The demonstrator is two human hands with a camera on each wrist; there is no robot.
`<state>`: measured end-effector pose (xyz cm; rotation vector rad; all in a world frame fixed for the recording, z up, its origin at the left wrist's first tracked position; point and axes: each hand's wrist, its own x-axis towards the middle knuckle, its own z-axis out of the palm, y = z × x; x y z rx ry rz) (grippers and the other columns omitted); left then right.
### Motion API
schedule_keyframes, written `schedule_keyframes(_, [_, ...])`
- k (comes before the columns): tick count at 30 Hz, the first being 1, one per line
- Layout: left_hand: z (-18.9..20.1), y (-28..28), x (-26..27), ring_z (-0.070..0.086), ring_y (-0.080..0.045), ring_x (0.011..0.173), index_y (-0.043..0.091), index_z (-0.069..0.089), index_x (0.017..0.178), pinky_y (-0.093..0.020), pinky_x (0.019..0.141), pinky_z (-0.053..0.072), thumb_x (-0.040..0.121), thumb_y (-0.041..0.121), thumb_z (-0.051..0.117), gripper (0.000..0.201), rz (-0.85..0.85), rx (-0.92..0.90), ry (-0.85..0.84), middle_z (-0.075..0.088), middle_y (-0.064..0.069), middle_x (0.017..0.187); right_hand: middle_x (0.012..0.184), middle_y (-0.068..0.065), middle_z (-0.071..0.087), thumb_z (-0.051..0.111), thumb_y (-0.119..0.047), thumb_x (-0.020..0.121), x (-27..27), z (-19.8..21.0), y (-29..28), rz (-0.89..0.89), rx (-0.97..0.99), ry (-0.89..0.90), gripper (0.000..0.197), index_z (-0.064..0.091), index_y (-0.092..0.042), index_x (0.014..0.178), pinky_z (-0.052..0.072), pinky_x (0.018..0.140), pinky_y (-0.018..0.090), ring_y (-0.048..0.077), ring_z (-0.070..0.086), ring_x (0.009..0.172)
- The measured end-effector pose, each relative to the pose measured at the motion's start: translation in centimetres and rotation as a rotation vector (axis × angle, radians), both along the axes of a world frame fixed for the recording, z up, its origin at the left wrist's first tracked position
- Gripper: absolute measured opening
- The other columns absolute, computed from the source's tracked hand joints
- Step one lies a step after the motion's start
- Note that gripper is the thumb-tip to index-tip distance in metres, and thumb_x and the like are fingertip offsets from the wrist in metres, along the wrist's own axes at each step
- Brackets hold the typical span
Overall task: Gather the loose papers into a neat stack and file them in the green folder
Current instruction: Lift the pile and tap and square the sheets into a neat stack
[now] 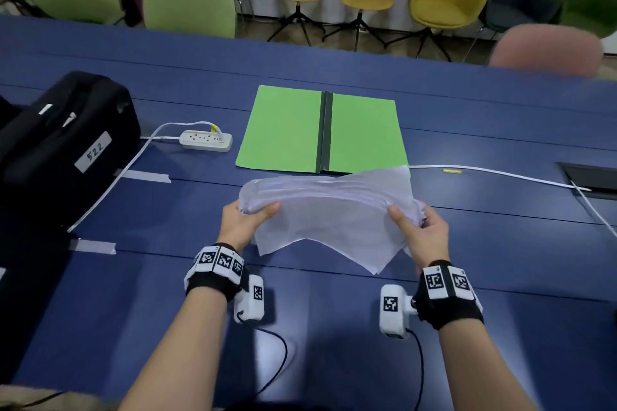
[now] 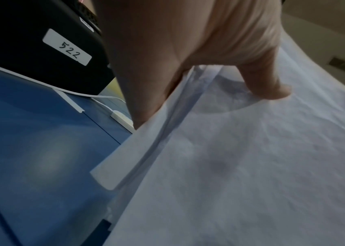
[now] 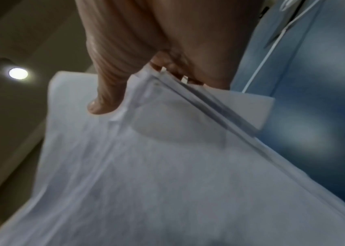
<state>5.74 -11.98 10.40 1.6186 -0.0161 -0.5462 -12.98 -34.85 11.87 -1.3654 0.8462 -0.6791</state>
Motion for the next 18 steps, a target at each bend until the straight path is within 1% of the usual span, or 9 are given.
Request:
schedule_keyframes(3, [-0.3,0.2,0.3,0.067,-0.01,0.078,0.019,0.068,0.088,-0.023,0.068,0.055,0.067,0.01,0.083,0.028,-0.056,0.032,-0.016,0.071,0.004,0.086,0.069,-0.017,0.071,0.072,-0.01,0.08,0.9,2.0,-0.4,0.07,-0.109,-0.056,0.016,0.068,-0.02,0.09,0.05,0.063,0.011,-0.006,0.062,0.061])
schedule_keyframes(5, [-0.4,0.3,0.4,0.067,-0.003,0.069,0.021,0.066,0.084,-0.015,0.058,0.052,0.067,0.003,0.082,0.029,-0.087,0.035,-0.024,0.07,0.008,0.08,0.067,-0.02,0.07,0.066,-0.004,0.084,1.4,2.6,-0.9,0.094,-0.169,-0.051,0.014,0.068,-0.018,0.084,0.048,0.068,0.013,-0.007,0.061,0.063])
schedule_keyframes(6, [-0.5,0.3,0.6,0.067,-0.001,0.067,0.021,0.066,0.083,-0.013,0.056,0.051,0.067,0.001,0.082,0.03,-0.093,0.039,-0.03,0.07,0.009,0.078,0.069,-0.02,0.071,0.06,0.002,0.086,1.6,2.7,-1.2,0.086,-0.184,-0.051,0.022,0.067,-0.018,0.078,0.047,0.071,0.013,-0.006,0.063,0.068])
schedule_keyframes(8, [-0.8,0.4,0.9,0.066,-0.005,0.071,0.021,0.066,0.083,-0.018,0.061,0.053,0.067,0.001,0.082,0.03,-0.108,0.055,-0.034,0.069,0.007,0.081,0.078,-0.017,0.074,0.047,0.01,0.087,1.6,2.6,-1.9,0.056,-0.16,-0.091,0.039,0.064,-0.019,0.067,0.047,0.078,0.011,-0.002,0.066,0.082])
schedule_keyframes(11, [-1.2,0.6,1.3,0.066,-0.015,0.079,0.019,0.068,0.087,-0.032,0.076,0.053,0.063,0.005,0.085,0.033,-0.117,0.055,-0.006,0.071,0.002,0.087,0.079,-0.012,0.074,0.049,0.007,0.088,1.0,1.9,-2.7,0.014,-0.061,-0.156,0.045,0.064,-0.024,0.059,0.048,0.082,0.023,0.01,0.064,0.084])
schedule_keyframes(13, [-1.3,0.6,1.3,0.067,-0.015,0.08,0.018,0.068,0.09,-0.031,0.077,0.054,0.063,0.004,0.085,0.034,-0.124,0.048,0.007,0.072,0.001,0.088,0.078,-0.014,0.073,0.048,0.011,0.085,0.5,1.7,-2.7,0.059,-0.07,-0.125,0.043,0.064,-0.024,0.066,0.044,0.07,0.022,0.005,0.062,0.076])
schedule_keyframes(15, [-1.2,0.5,1.2,0.067,-0.013,0.079,0.018,0.067,0.09,-0.028,0.072,0.053,0.066,0.001,0.082,0.033,-0.135,0.046,0.009,0.071,0.002,0.088,0.084,-0.011,0.072,0.044,0.016,0.08,0.3,2.3,-2.4,0.172,-0.091,-0.121,0.043,0.059,-0.023,0.087,0.044,0.062,0.015,0.0,0.063,0.08])
schedule_keyframes(16, [-1.2,0.5,1.2,0.067,-0.012,0.08,0.018,0.067,0.089,-0.027,0.07,0.052,0.066,0.0,0.082,0.033,-0.136,0.044,0.009,0.071,0.002,0.088,0.091,-0.007,0.07,0.047,0.013,0.078,0.4,2.8,-2.2,0.24,-0.097,-0.136,0.042,0.057,-0.023,0.098,0.046,0.066,0.012,0.0,0.063,0.087])
schedule_keyframes(18, [-1.2,0.6,1.4,0.067,-0.012,0.081,0.019,0.067,0.09,-0.026,0.07,0.053,0.066,0.001,0.082,0.034,-0.144,0.052,0.011,0.071,0.002,0.089,0.105,0.0,0.065,0.058,-0.009,0.073,0.4,3.8,-1.8,0.379,-0.156,-0.118,0.041,0.058,-0.023,0.112,0.046,0.078,0.01,0.004,0.06,0.1])
